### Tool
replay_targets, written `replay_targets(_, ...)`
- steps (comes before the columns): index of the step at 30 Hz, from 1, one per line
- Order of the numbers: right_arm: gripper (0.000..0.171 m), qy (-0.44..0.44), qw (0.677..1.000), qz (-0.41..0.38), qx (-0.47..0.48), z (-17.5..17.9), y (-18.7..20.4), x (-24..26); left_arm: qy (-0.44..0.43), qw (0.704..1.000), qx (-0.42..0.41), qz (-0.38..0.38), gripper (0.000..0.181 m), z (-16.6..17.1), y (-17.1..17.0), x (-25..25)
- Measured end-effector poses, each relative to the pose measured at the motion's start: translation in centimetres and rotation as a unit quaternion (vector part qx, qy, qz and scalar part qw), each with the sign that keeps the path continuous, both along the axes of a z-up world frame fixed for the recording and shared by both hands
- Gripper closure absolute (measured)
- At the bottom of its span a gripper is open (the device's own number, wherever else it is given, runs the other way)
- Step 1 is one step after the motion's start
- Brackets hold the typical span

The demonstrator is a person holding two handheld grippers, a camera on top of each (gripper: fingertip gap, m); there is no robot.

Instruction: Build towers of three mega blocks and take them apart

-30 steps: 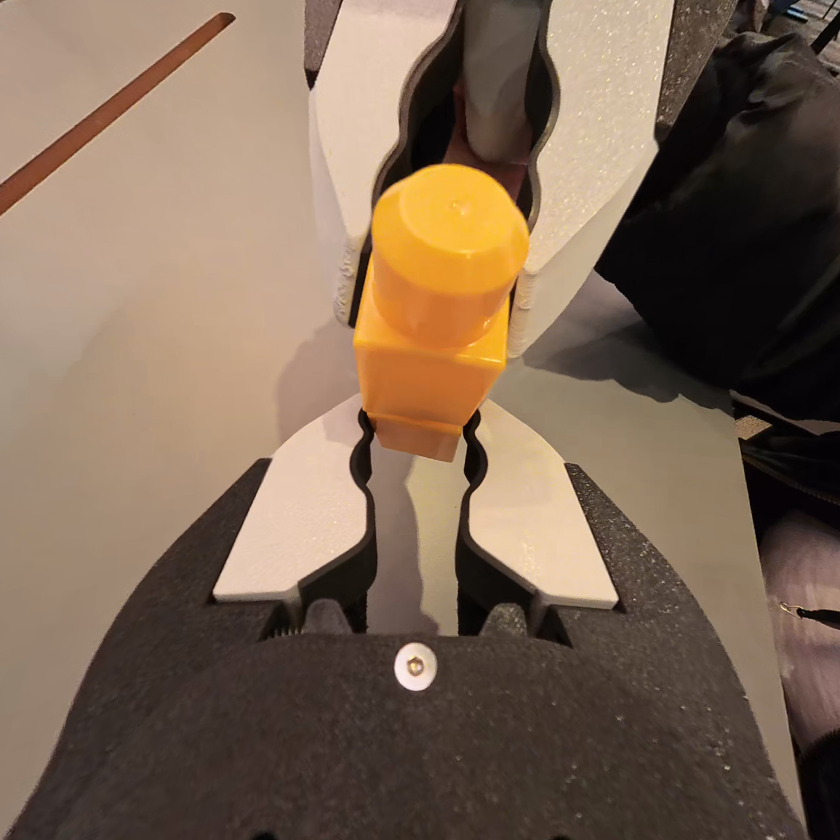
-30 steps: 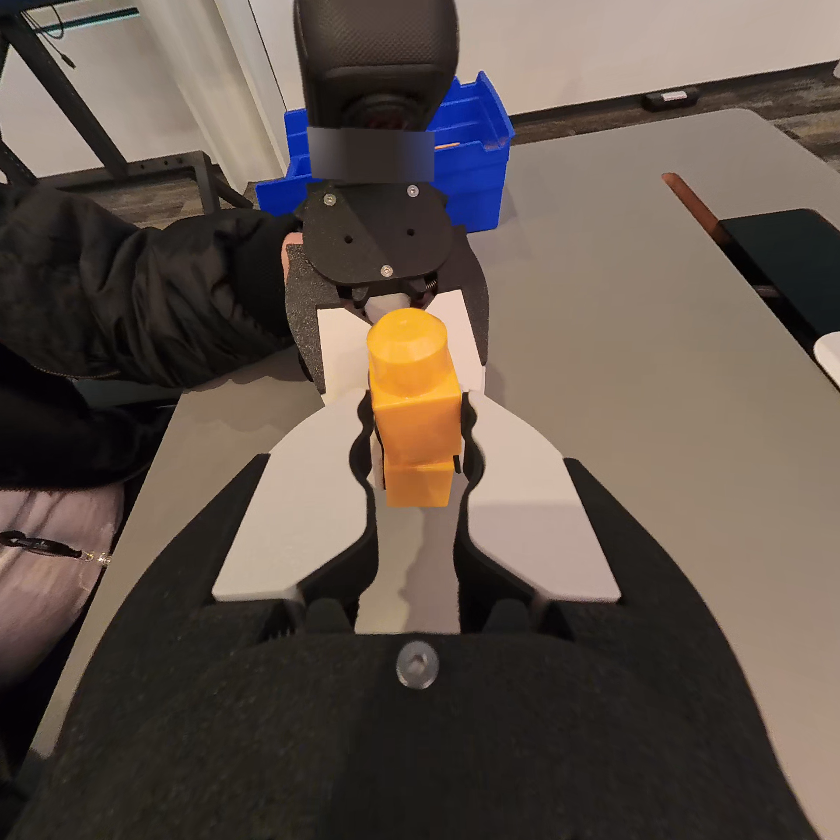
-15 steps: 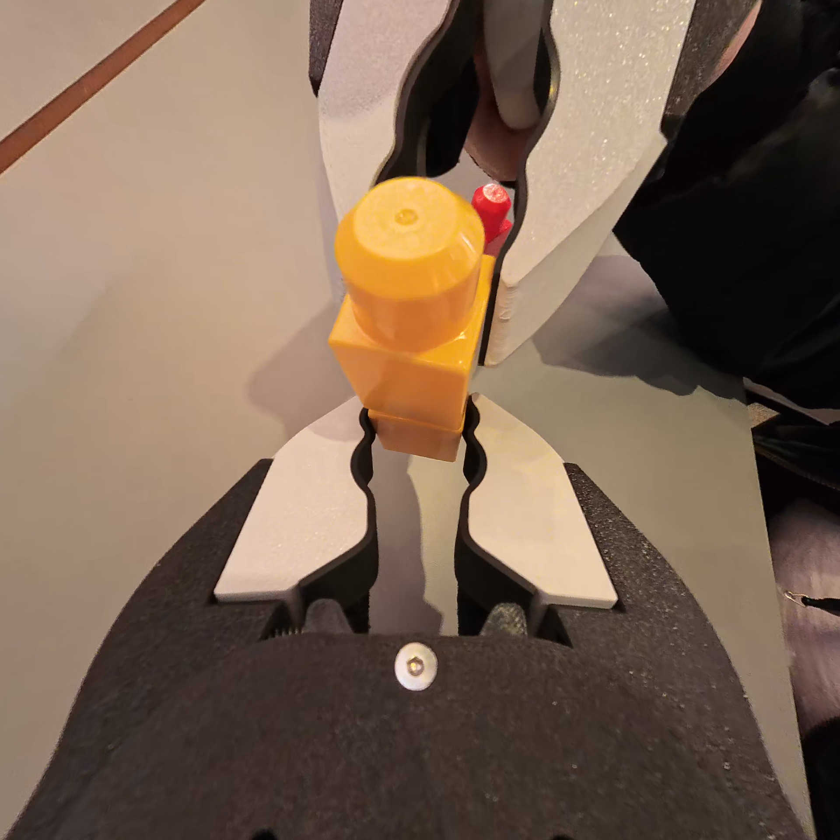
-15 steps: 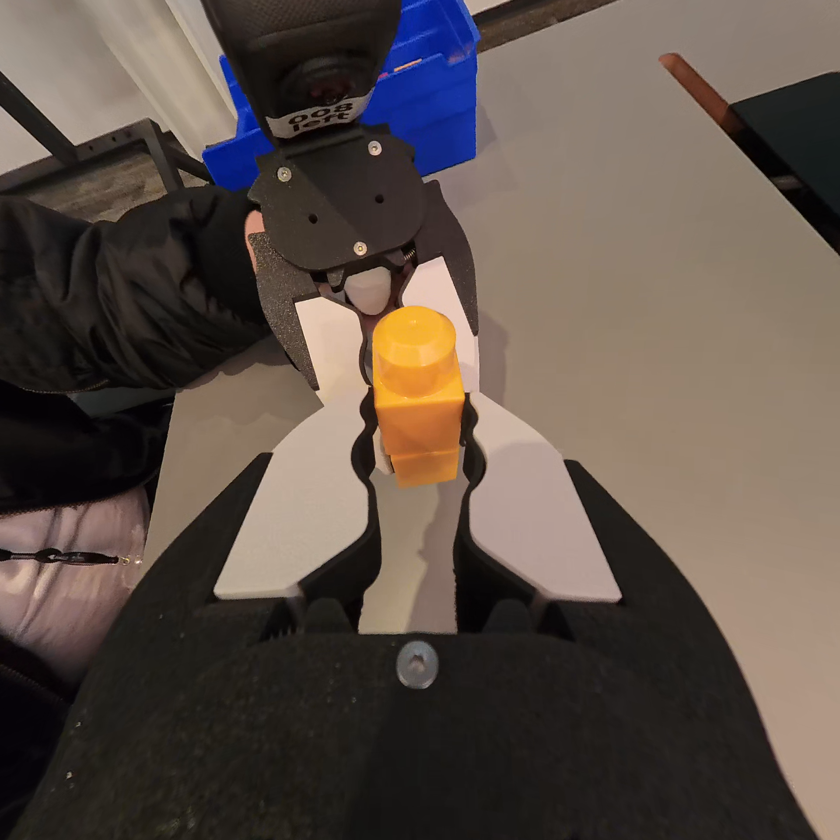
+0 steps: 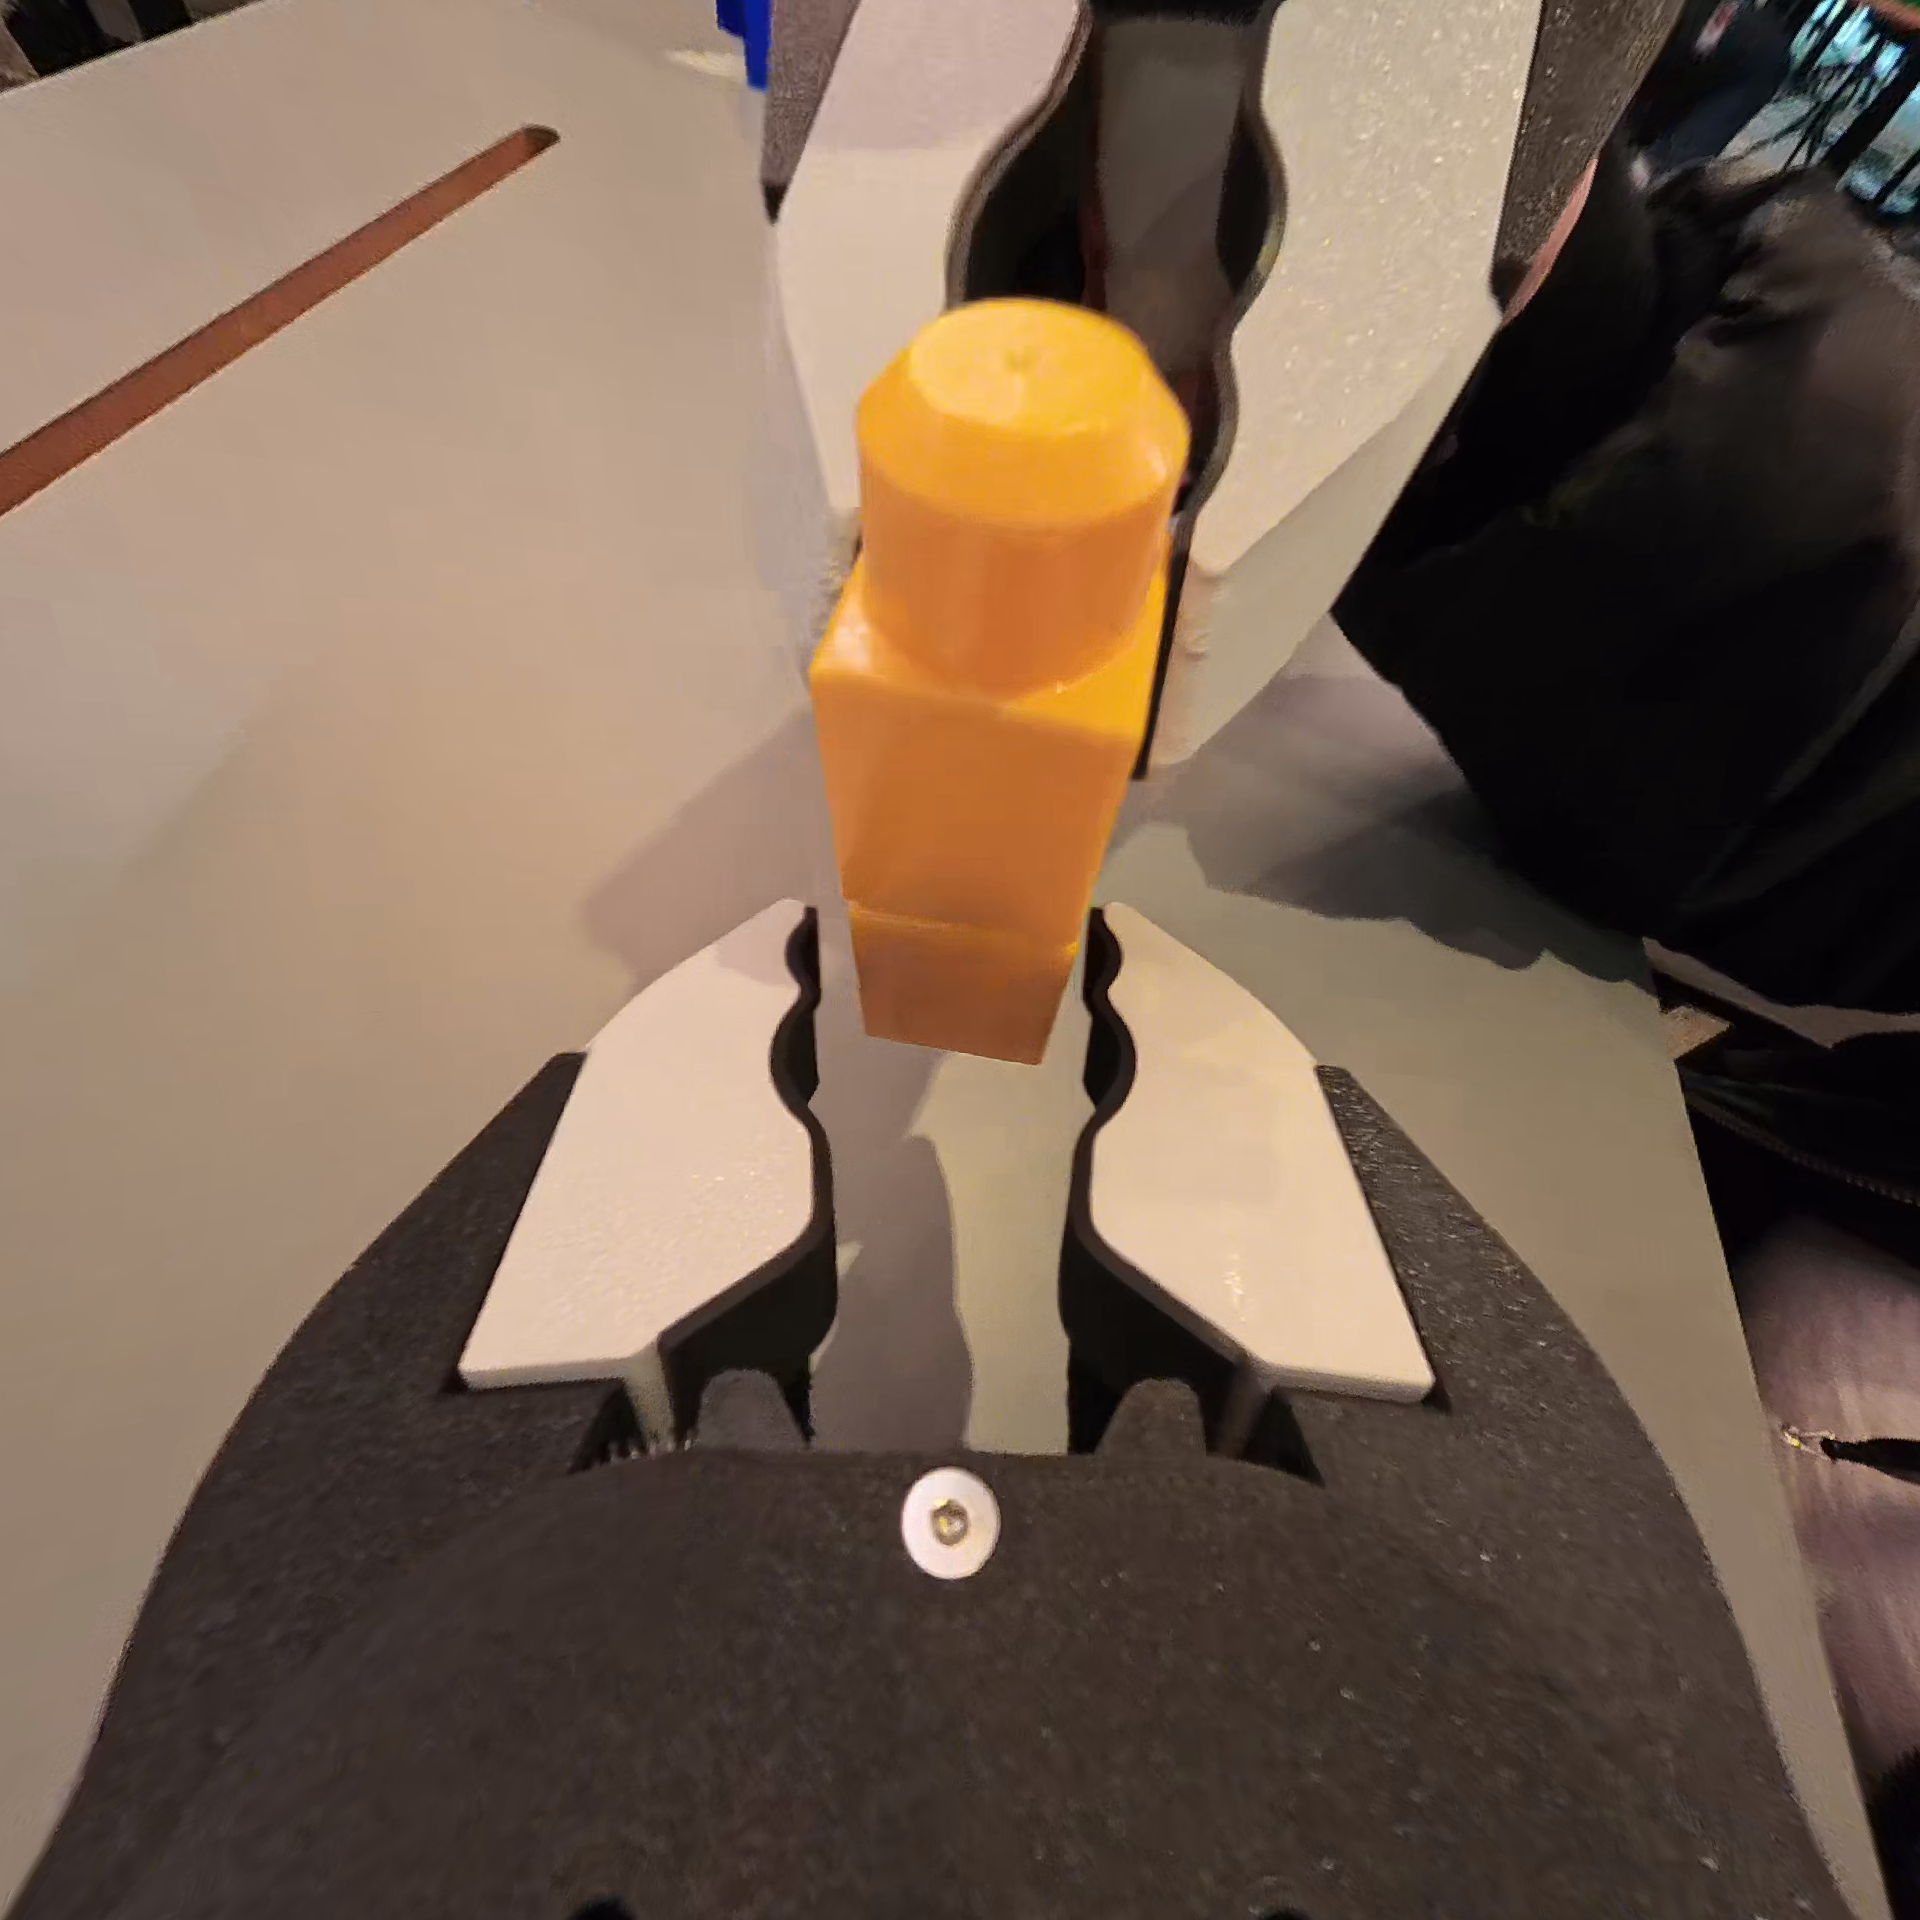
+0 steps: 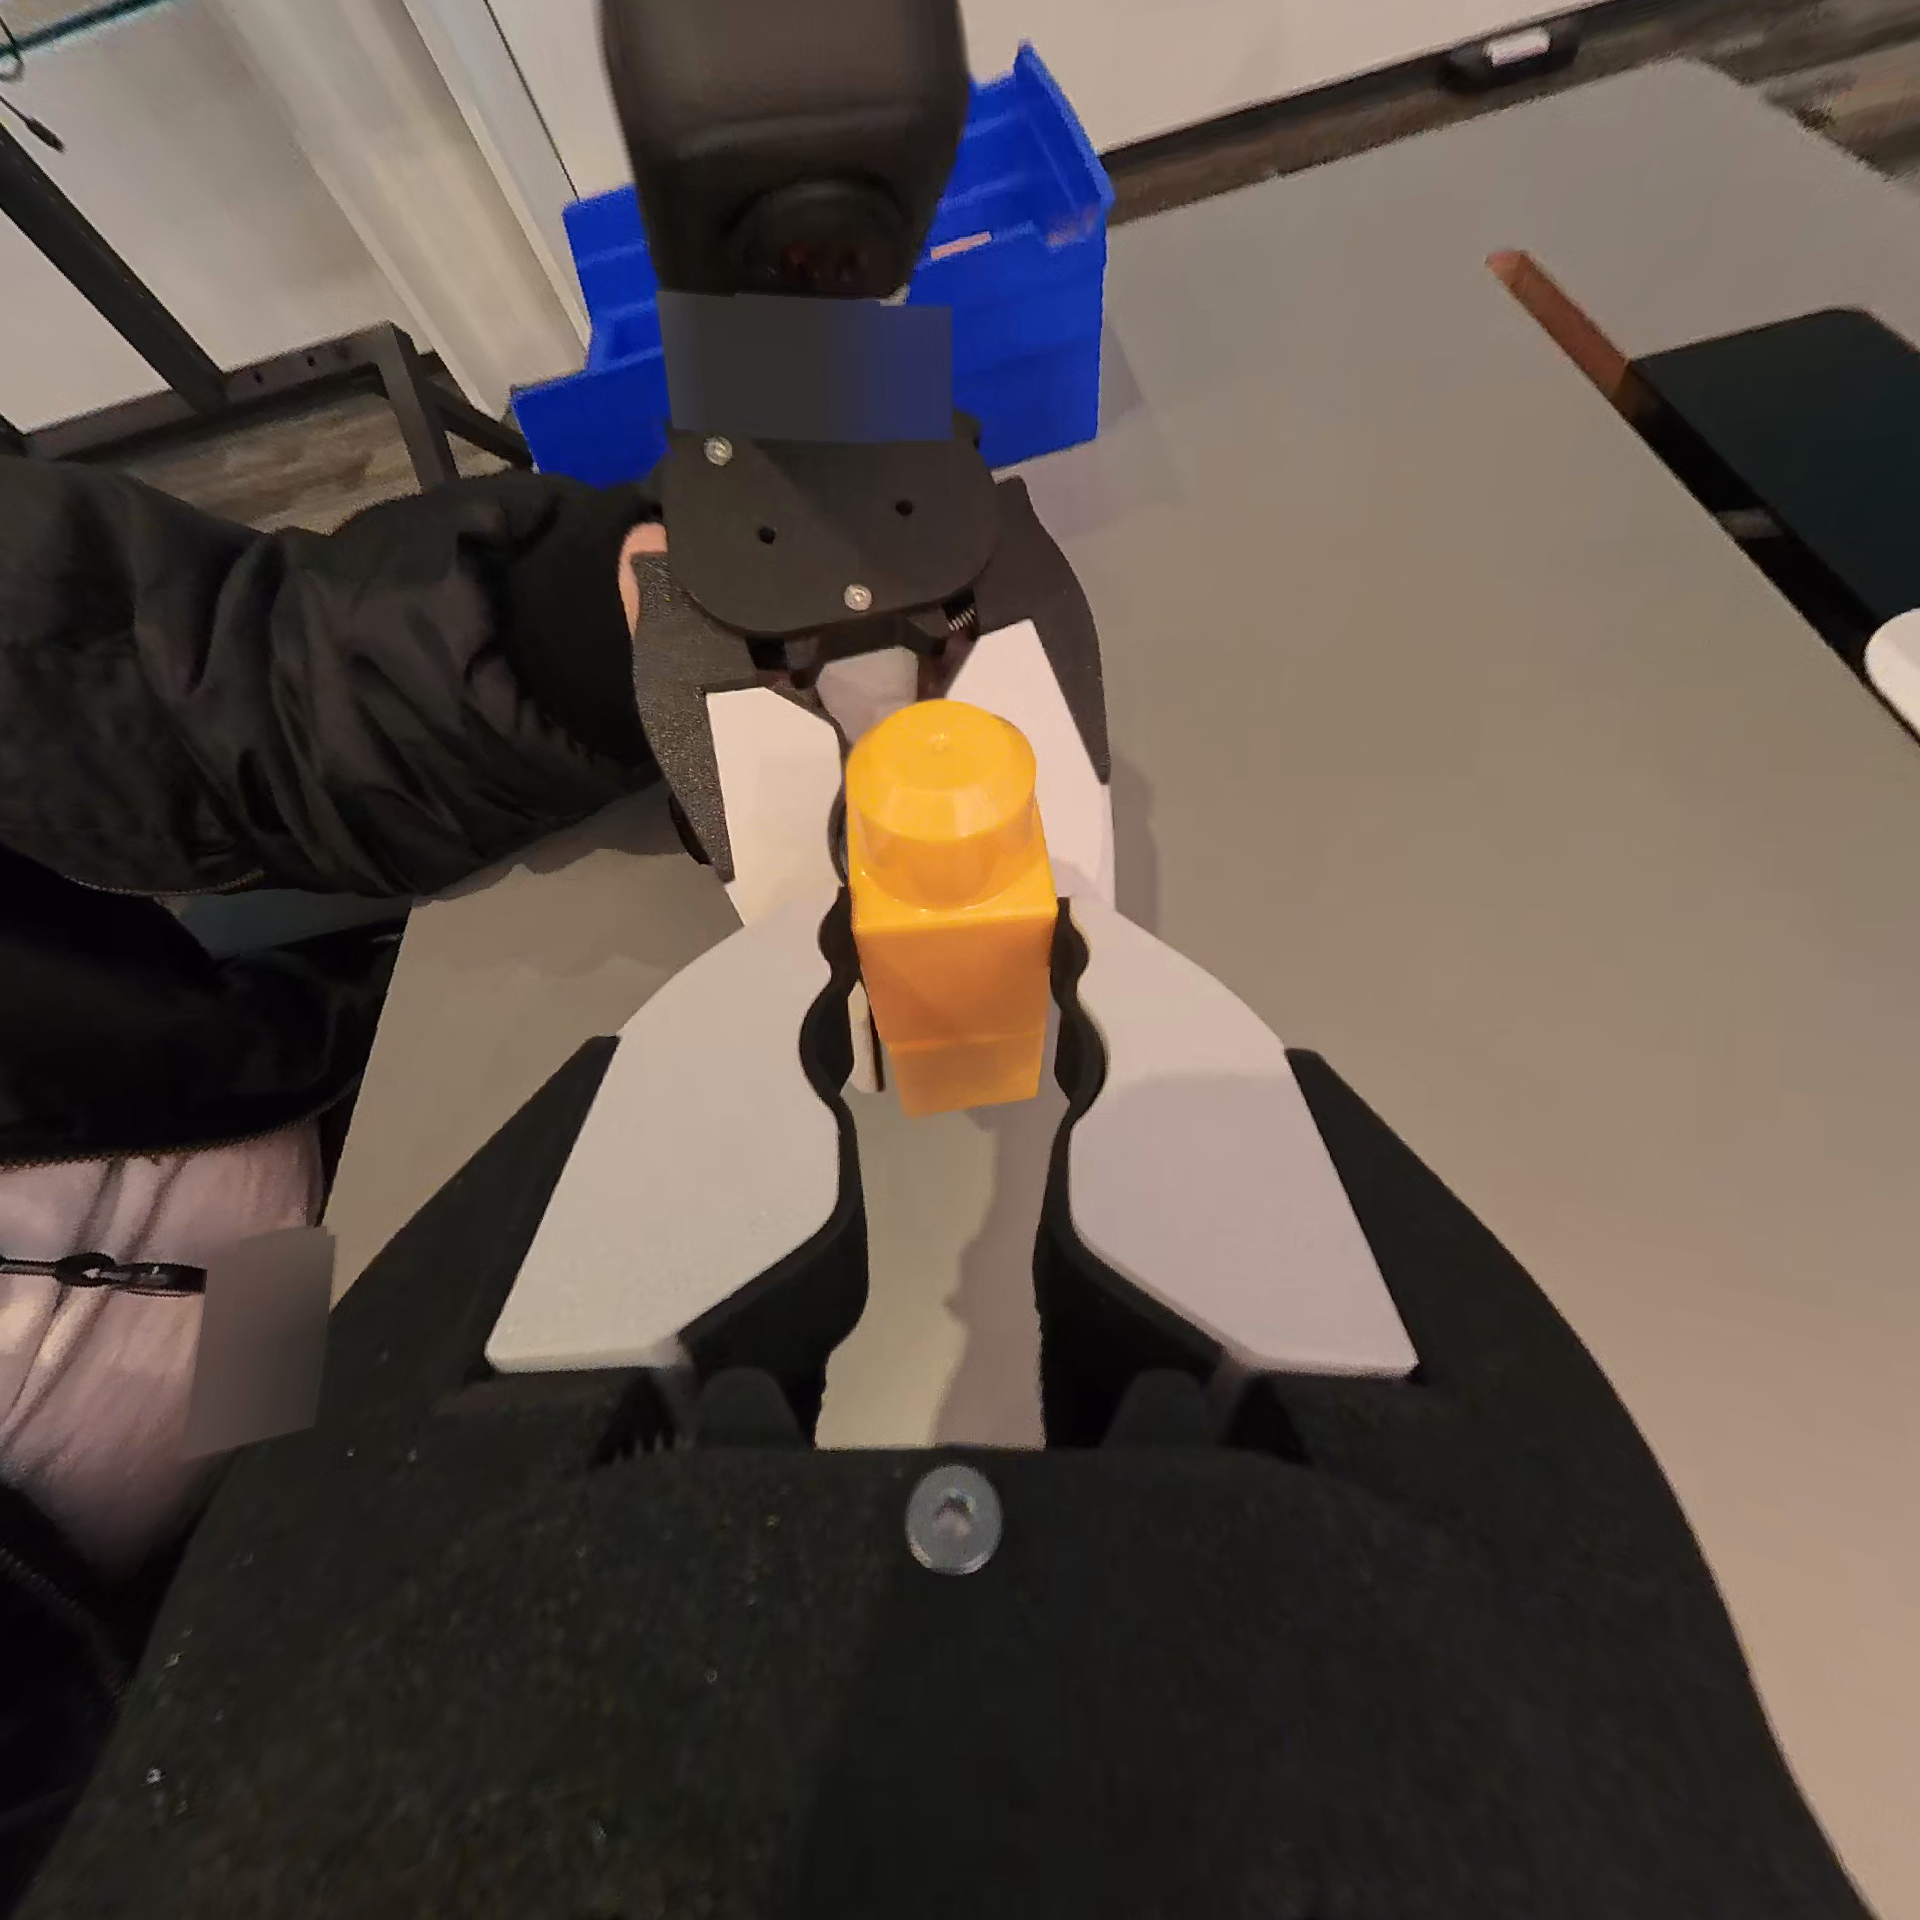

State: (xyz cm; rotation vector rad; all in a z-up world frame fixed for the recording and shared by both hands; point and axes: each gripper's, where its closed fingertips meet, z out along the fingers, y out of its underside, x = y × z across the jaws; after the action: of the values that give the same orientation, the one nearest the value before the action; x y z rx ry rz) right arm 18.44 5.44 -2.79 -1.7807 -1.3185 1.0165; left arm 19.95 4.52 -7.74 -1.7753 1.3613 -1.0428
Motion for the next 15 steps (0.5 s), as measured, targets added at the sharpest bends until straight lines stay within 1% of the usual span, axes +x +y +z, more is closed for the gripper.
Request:
replay_targets(2, 0.136, 0.020, 1.000, -0.001, 0.005, 0.6, 0.1, 0.2, -0.024, 1.000, -0.013, -0.006, 0.130, 0.4, -0.2, 0.3)
replay_targets(3, 0.136, 0.031, 1.000, 0.003, 0.004, 1.0, 0.0, 0.2, -0.040, 0.999, -0.016, -0.009, 0.133, 0.8, -0.2, 0.4)
replay_targets(4, 0.136, 0.040, 0.999, 0.003, 0.003, 1.2, 0.0, 0.2, -0.057, 0.998, -0.019, -0.010, 0.143, 1.2, -0.2, 0.6)
replay_targets(5, 0.136, 0.045, 0.999, 0.005, 0.002, 1.3, 0.0, 0.2, -0.069, 0.997, -0.022, -0.012, 0.144, 1.5, -0.3, 0.7)
replay_targets(8, 0.136, 0.050, 0.999, 0.010, -0.003, 1.3, -0.1, 0.3, -0.059, 0.998, -0.010, -0.018, 0.145, 1.4, -0.5, 0.8)
replay_targets(10, 0.136, 0.061, 0.998, 0.012, 0.010, 1.7, -0.2, 0.2, -0.066, 0.998, -0.004, -0.018, 0.146, 1.8, -0.5, 0.9)
replay_targets(12, 0.136, 0.075, 0.997, 0.015, 0.017, 2.2, -0.3, 0.1, -0.082, 0.996, -0.026, -0.032, 0.146, 2.5, -1.1, 0.8)
replay_targets(15, 0.128, 0.077, 0.997, 0.024, 0.011, 2.5, -0.8, -0.1, -0.085, 0.995, -0.036, -0.036, 0.146, 2.7, -1.2, 0.6)
